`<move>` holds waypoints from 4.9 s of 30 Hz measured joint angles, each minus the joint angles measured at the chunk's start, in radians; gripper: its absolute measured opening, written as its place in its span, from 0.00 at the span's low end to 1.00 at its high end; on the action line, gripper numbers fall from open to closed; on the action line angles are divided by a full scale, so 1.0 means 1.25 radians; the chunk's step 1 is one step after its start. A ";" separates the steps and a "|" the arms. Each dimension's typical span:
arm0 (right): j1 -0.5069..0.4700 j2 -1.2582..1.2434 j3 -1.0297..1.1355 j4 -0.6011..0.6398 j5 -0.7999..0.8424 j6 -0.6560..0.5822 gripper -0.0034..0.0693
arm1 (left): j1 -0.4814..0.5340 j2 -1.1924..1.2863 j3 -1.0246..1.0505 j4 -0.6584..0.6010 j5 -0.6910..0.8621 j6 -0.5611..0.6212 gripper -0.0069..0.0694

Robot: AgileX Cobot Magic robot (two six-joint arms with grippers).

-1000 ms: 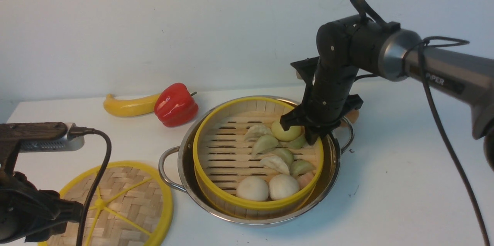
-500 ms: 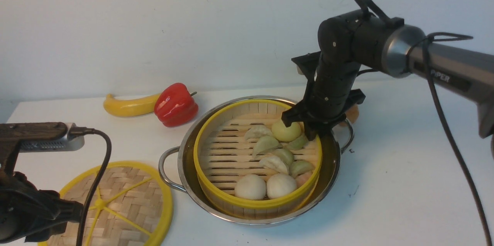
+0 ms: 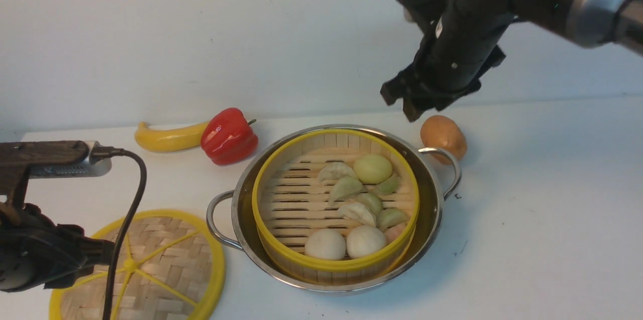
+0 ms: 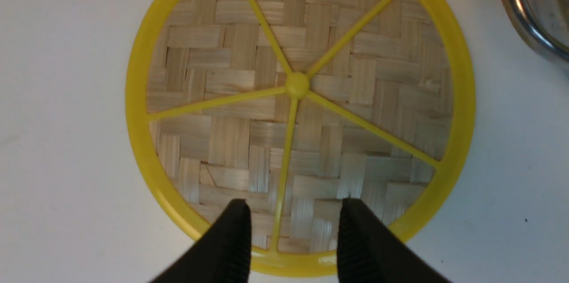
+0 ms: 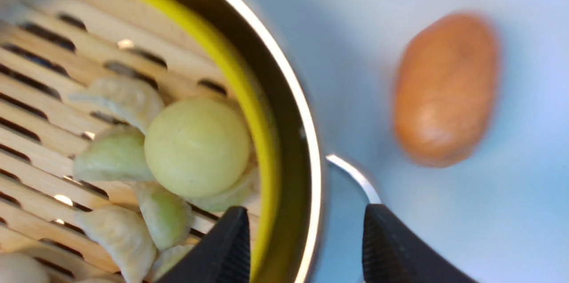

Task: Place the steamer in the pot on the white table, and put the lid on the steamer.
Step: 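Place the bamboo steamer basket of food into the steel pot with the right gripper, then grasp the bamboo steamer lid lying on the table by its centre knob, then place the yellow bamboo steamer lid onto the steamer in the pot with the left gripper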

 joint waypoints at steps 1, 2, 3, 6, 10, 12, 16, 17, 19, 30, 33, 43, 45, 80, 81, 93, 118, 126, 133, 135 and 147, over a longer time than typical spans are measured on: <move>-0.005 -0.029 0.000 -0.006 0.000 -0.002 0.53 | 0.000 0.016 0.000 0.000 -0.015 0.000 0.43; -0.013 -0.069 0.000 -0.009 0.001 -0.003 0.53 | 0.000 0.034 0.000 0.000 -0.031 -0.001 0.43; -0.020 -0.089 0.000 -0.009 0.001 -0.003 0.53 | 0.000 0.051 0.000 0.000 -0.041 -0.002 0.43; -0.062 -0.221 0.000 -0.014 -0.001 -0.003 0.53 | 0.000 0.131 -0.004 0.000 -0.081 -0.002 0.45; -0.099 -0.347 0.018 -0.010 -0.007 -0.004 0.53 | 0.000 0.207 -0.031 0.000 -0.093 -0.003 0.49; -0.112 -0.422 0.048 -0.005 -0.009 -0.008 0.53 | 0.000 0.248 -0.053 0.000 -0.095 -0.003 0.53; -0.114 -0.591 0.179 0.007 -0.009 -0.021 0.53 | 0.000 0.315 -0.103 0.000 -0.101 -0.003 0.61; -0.114 -0.624 0.217 0.008 -0.008 -0.021 0.53 | 0.000 0.324 -0.109 0.000 -0.104 -0.003 0.62; -0.114 -0.674 0.282 0.007 -0.006 -0.023 0.53 | 0.000 0.343 -0.118 0.000 -0.111 -0.003 0.62; -0.114 -0.937 0.623 -0.022 0.006 0.034 0.53 | 0.000 0.415 -0.123 -0.004 -0.117 -0.003 0.59; -0.114 -0.977 0.652 -0.025 0.007 0.039 0.53 | 0.000 0.432 -0.123 -0.012 -0.119 -0.003 0.58; -0.114 -1.024 0.662 -0.025 0.006 0.041 0.53 | 0.000 0.463 -0.131 -0.019 -0.142 -0.003 0.37; -0.114 -1.024 0.662 -0.025 0.006 0.041 0.53 | 0.000 0.463 -0.132 -0.021 -0.144 -0.003 0.28; -0.114 -1.024 0.664 -0.025 0.006 0.040 0.53 | -0.046 0.211 -0.402 -0.020 0.256 -0.007 0.25; -0.114 -1.024 0.664 -0.025 0.006 0.040 0.53 | -0.077 0.234 -0.437 -0.030 0.264 -0.006 0.25; -0.114 -1.024 0.664 -0.025 0.006 0.041 0.53 | -0.321 0.507 -0.715 -0.036 0.259 -0.008 0.25; -0.114 -1.024 0.664 -0.025 0.006 0.058 0.53 | -0.449 0.685 -0.782 -0.021 0.153 0.022 0.25; -0.114 -1.024 0.664 -0.025 0.006 0.058 0.53 | -0.454 0.693 -0.782 -0.018 0.156 0.033 0.25; -0.114 -1.024 0.664 -0.025 0.006 0.058 0.53 | -0.454 0.696 -0.782 -0.015 0.160 0.063 0.25; -0.114 -1.024 0.664 -0.025 0.006 0.058 0.53 | -0.454 0.696 -0.782 -0.015 0.160 0.065 0.25; -0.114 -1.024 0.664 -0.025 0.006 0.058 0.53 | -0.455 0.723 -0.788 -0.022 0.160 0.090 0.25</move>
